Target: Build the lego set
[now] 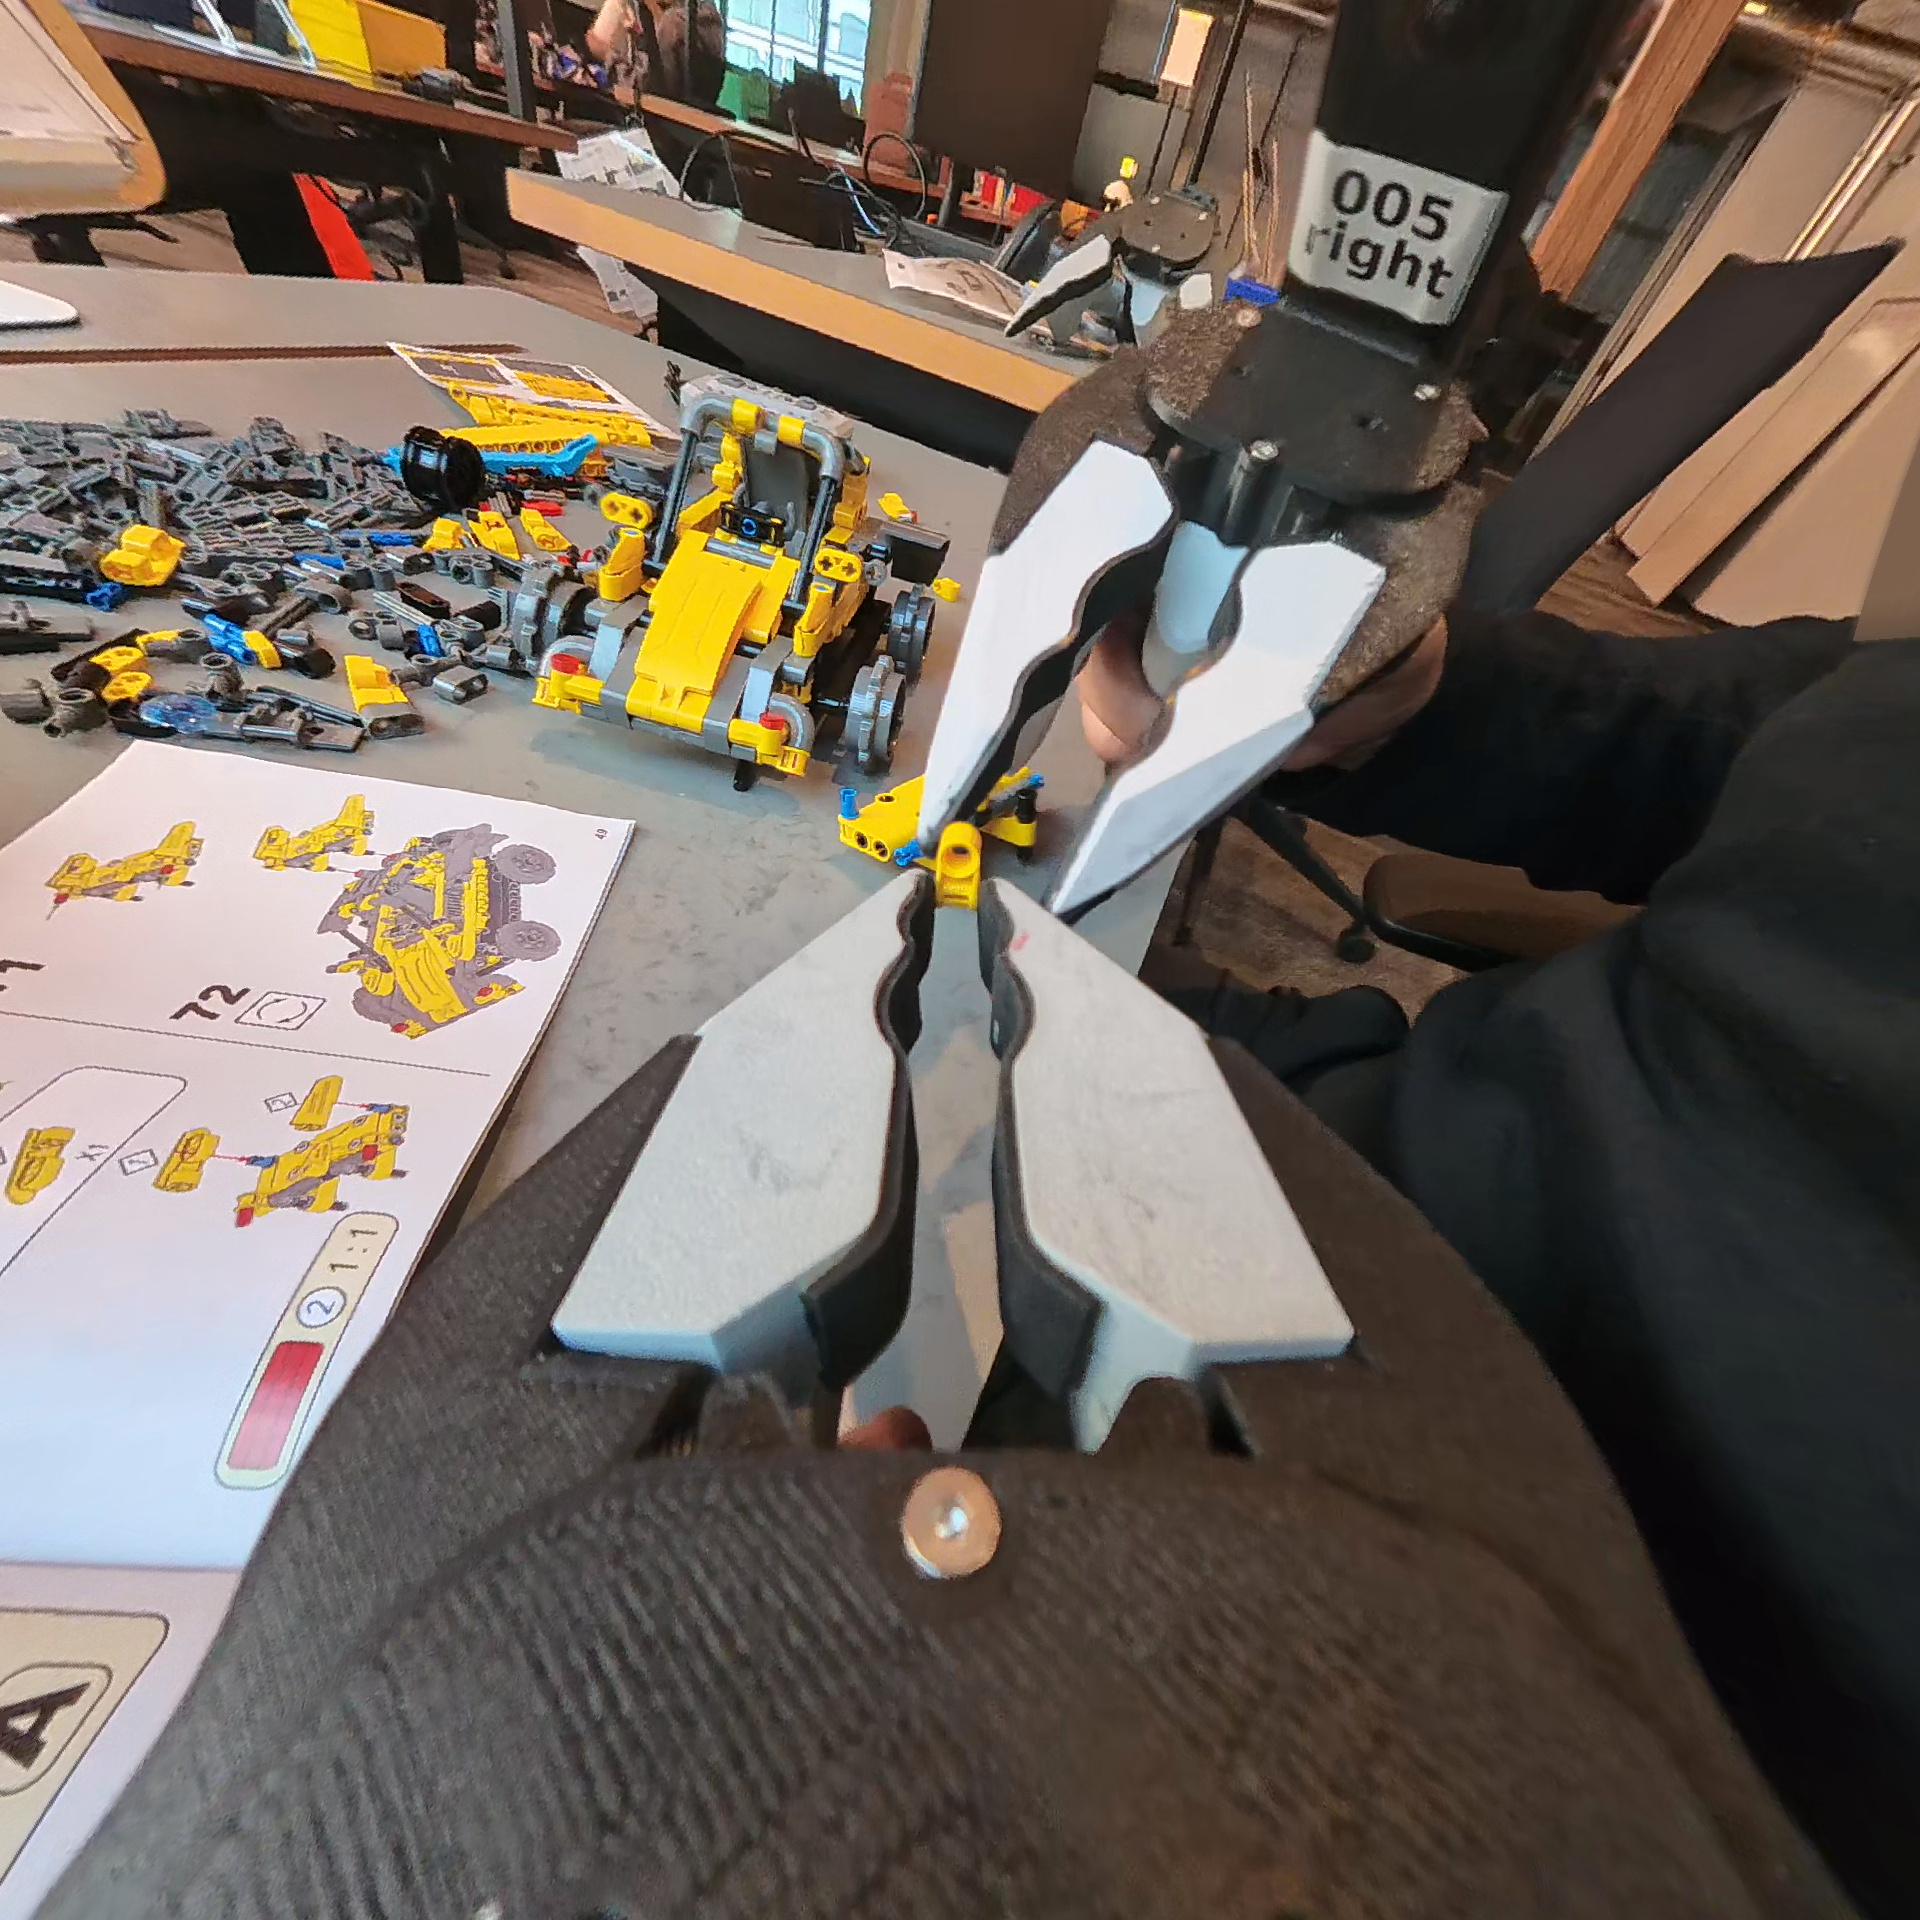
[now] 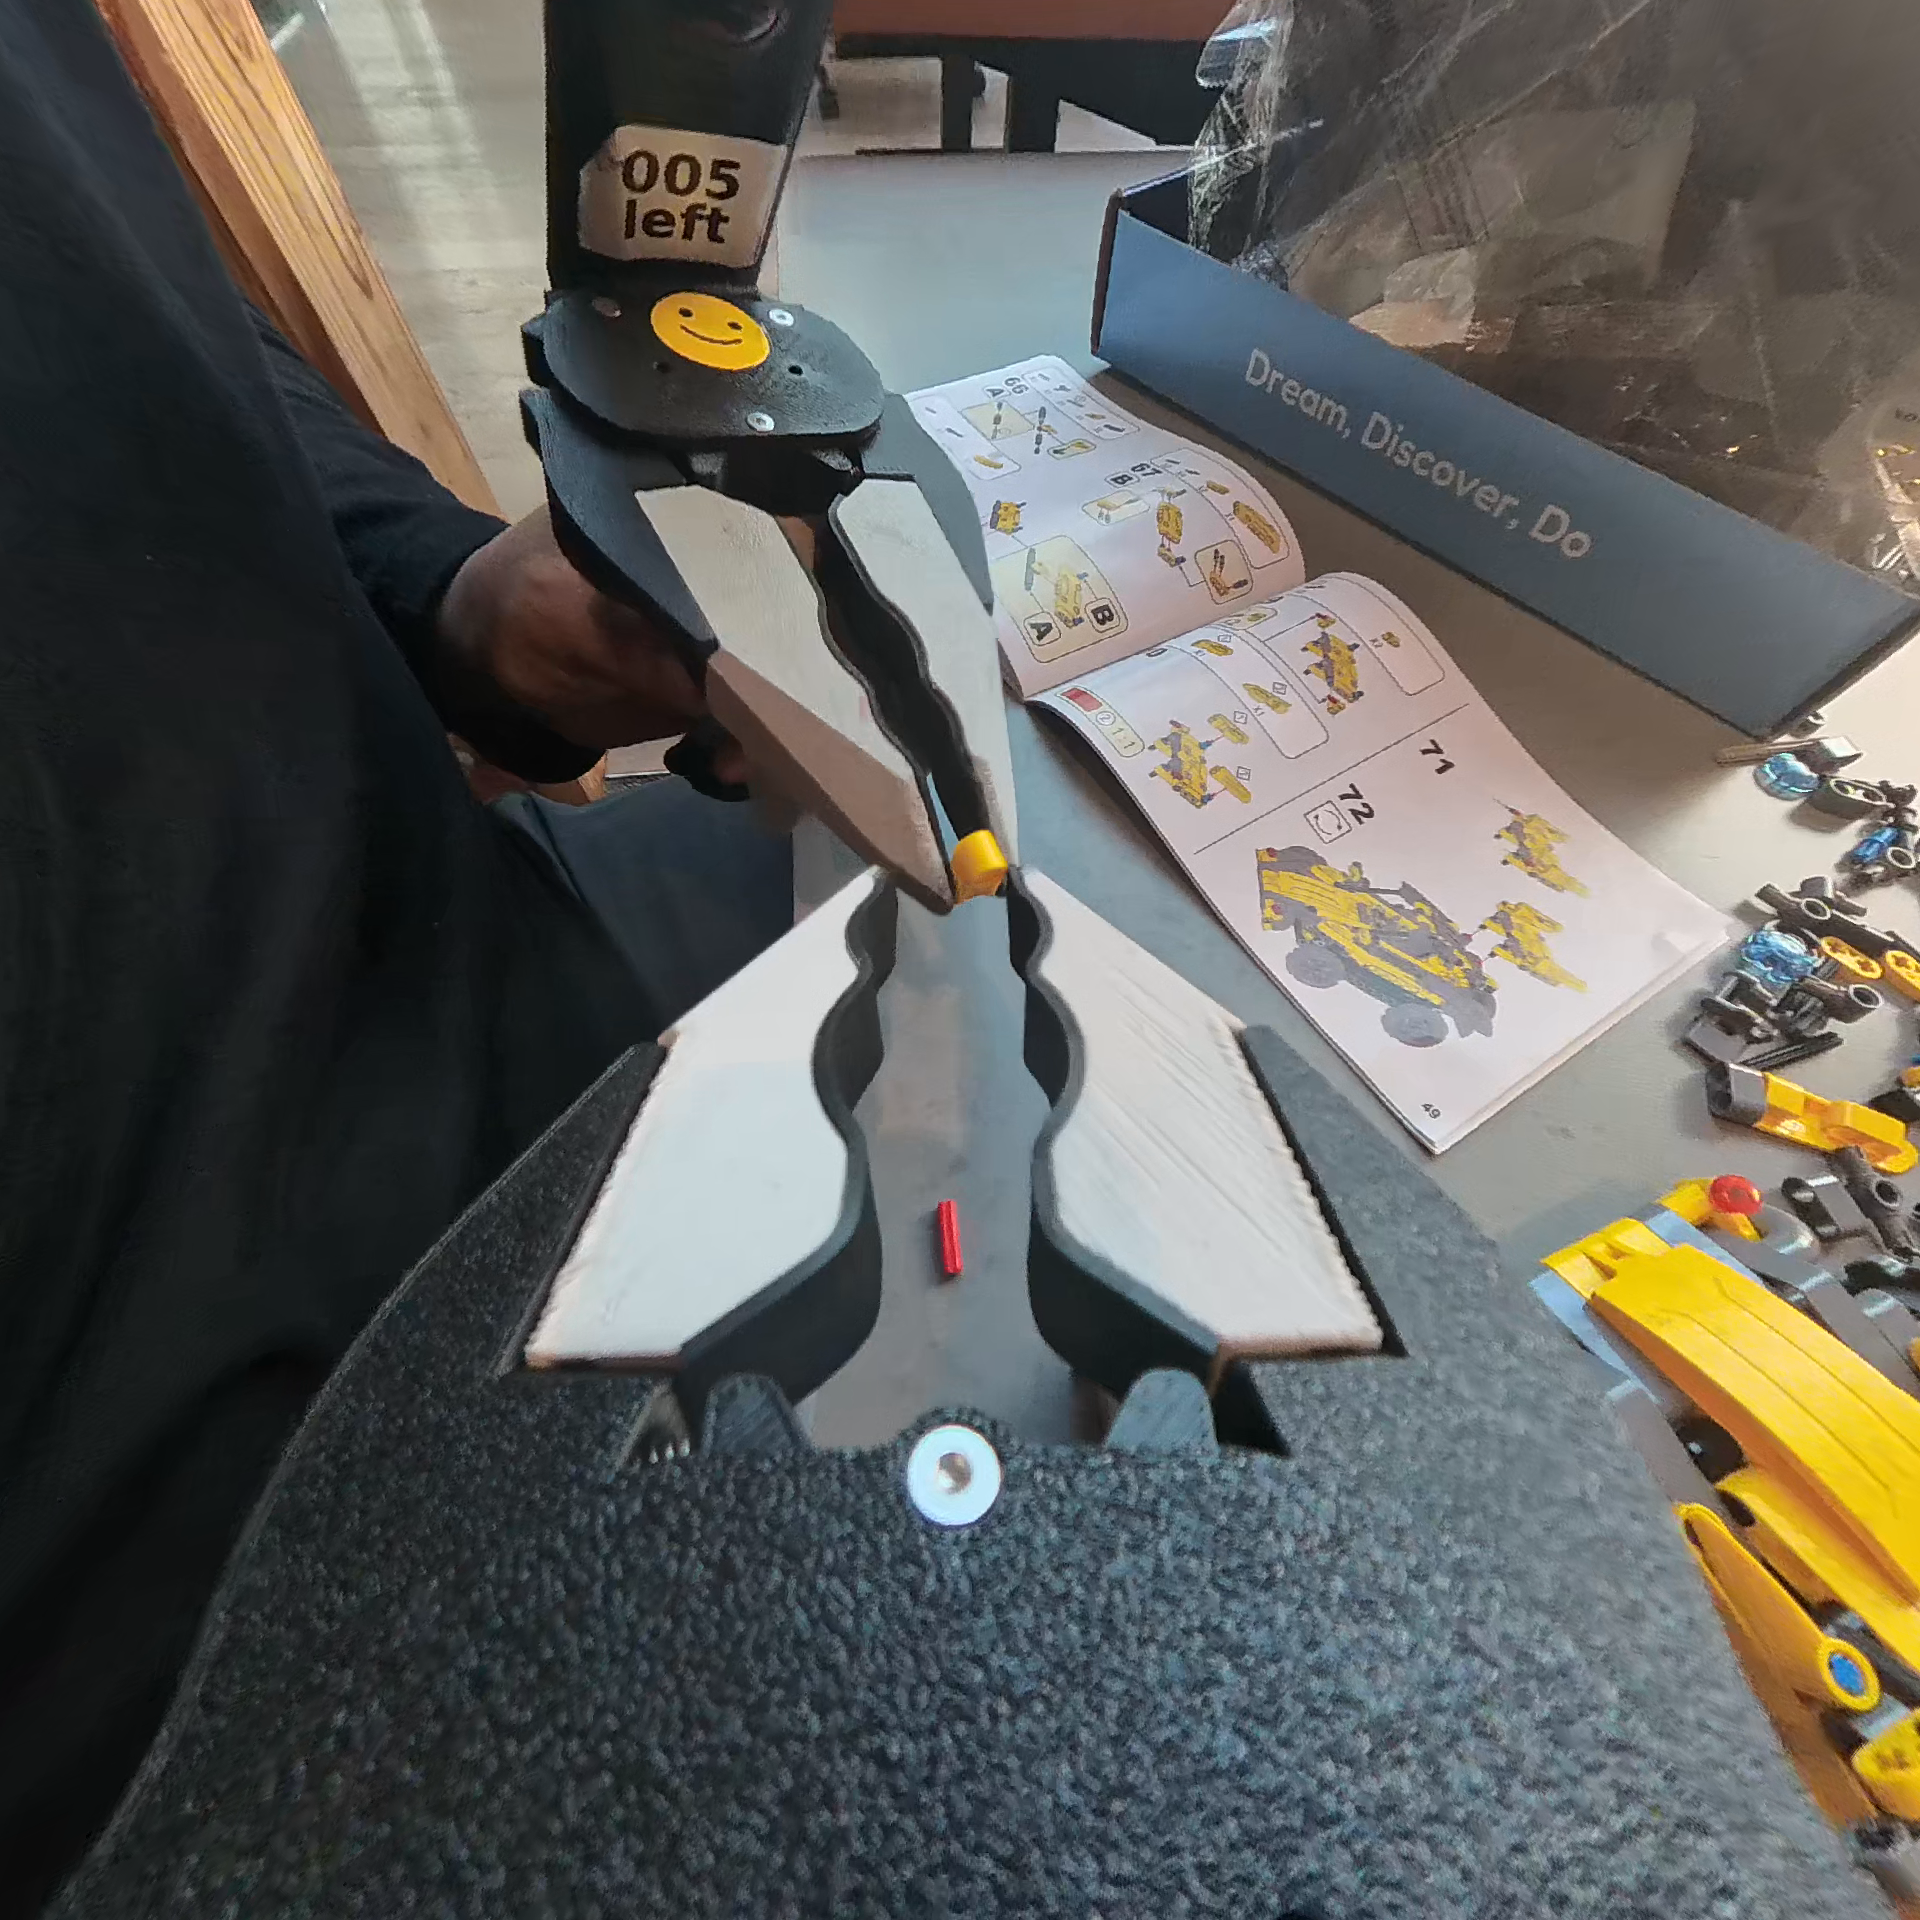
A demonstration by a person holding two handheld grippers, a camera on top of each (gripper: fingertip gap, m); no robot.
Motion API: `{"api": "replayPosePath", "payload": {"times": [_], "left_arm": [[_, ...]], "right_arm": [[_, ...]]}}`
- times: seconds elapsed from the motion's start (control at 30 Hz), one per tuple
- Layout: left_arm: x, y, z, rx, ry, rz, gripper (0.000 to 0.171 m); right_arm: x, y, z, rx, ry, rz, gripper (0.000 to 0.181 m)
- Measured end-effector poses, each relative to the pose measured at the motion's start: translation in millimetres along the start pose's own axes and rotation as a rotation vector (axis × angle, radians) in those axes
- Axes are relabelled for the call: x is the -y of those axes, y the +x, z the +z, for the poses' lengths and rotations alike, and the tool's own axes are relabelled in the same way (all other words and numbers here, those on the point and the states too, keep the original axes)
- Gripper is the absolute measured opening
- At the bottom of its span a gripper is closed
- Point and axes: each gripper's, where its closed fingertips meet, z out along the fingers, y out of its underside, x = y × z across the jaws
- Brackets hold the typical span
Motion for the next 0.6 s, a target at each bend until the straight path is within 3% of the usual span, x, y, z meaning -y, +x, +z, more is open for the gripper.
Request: {"api": "replayPosePath", "payload": {"times": [0.6], "left_arm": [[-0.1, -1.7, -0.2, -0.007, 0.001, -0.032, 0.005]], "right_arm": [[-3.3, 0.6, 4.2, -0.048, -0.039, -0.071, 0.024]]}}
